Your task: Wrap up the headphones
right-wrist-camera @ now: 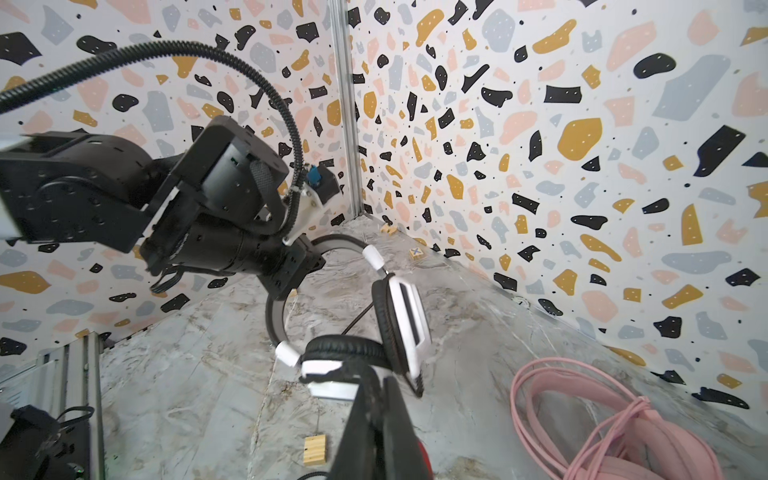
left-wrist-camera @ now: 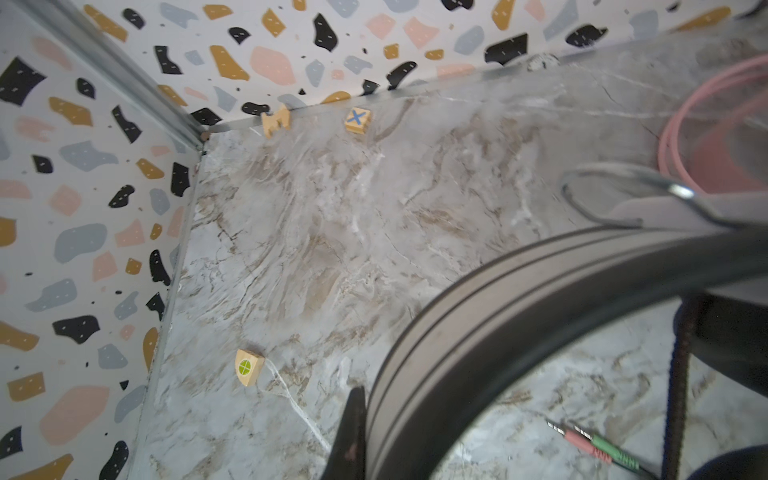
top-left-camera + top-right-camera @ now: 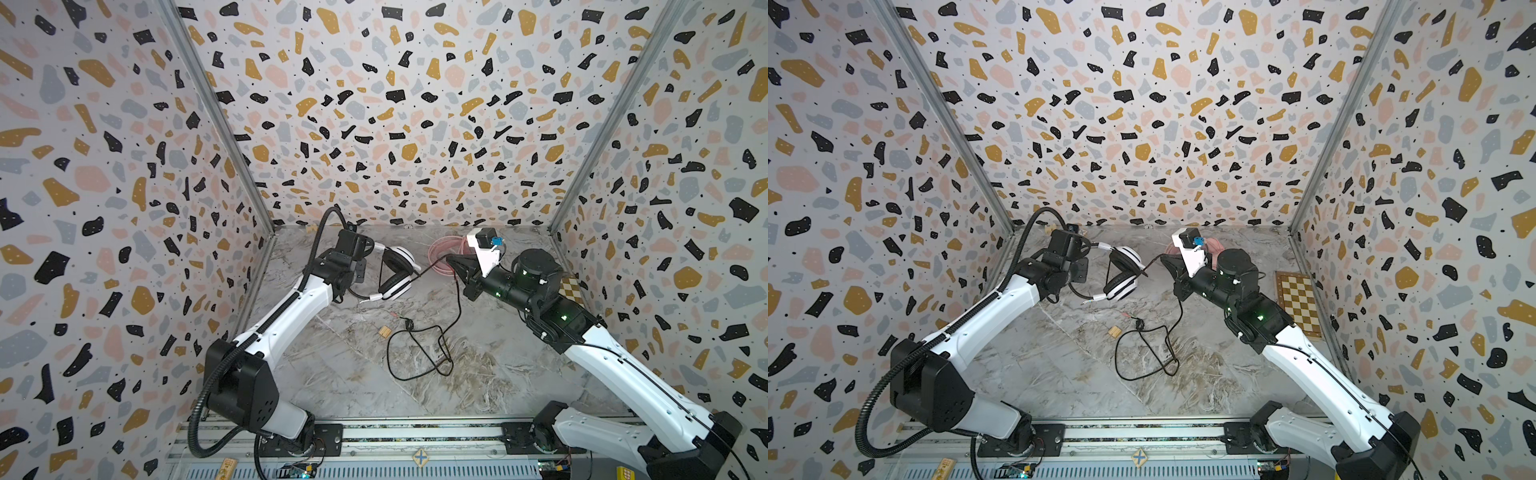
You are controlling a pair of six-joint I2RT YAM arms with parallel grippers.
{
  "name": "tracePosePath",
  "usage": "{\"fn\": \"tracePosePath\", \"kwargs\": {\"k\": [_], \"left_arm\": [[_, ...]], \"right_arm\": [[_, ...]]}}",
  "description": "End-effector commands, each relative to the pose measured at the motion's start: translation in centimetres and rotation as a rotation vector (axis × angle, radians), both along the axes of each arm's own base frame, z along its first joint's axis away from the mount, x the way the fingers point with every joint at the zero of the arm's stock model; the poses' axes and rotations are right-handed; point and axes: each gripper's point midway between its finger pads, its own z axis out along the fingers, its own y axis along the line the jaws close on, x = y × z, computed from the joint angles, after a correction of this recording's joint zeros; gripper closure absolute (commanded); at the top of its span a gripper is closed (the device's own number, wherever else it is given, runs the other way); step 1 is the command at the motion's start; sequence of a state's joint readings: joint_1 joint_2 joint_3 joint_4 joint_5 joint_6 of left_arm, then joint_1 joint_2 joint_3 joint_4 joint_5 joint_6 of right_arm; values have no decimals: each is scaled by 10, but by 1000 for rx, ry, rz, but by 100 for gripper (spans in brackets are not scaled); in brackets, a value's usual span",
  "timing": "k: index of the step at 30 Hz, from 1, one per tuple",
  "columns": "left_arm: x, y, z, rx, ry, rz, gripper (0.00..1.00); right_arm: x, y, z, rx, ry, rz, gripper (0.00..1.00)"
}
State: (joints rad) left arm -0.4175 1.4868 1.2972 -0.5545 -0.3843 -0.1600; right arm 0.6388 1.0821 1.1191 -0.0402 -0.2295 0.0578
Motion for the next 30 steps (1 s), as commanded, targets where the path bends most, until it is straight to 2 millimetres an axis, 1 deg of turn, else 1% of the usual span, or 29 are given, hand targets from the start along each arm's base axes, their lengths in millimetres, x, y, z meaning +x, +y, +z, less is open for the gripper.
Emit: {"fn": "tracePosePath", "kwargs": {"k": [1,4,8,11,14,16,18,22,24,27,30], "left_arm": [[-15,-19,13,-14,15,-161,100],[-31,-32,13,-63,34,-260,100],[-50,-46,26,-132,22,-372,100],[-64,-60,36,-193,13,-464,100],[-75,-73,41,-249,20,-543,100],[-82,-82,40,-288,40,-591,100],[-90,-91,35,-323,75,-639,100],[-94,-99,28,-331,105,-671,100],[-96,-103,29,-339,104,-686,100],[-97,-108,37,-361,83,-702,100],[-98,-111,50,-380,39,-713,100]], "right_arm": [[7,-13,48,62,-120,-16,99],[22,-22,47,88,-101,-19,99],[37,-23,40,92,-79,-13,99],[45,-19,35,94,-54,9,99],[50,-13,32,102,-38,32,99],[55,-9,29,104,-28,42,99],[59,-3,25,100,-9,64,99],[64,5,17,112,18,94,99],[68,9,10,112,40,106,99],[73,14,-6,104,74,116,99],[79,14,-26,88,107,93,99]]}}
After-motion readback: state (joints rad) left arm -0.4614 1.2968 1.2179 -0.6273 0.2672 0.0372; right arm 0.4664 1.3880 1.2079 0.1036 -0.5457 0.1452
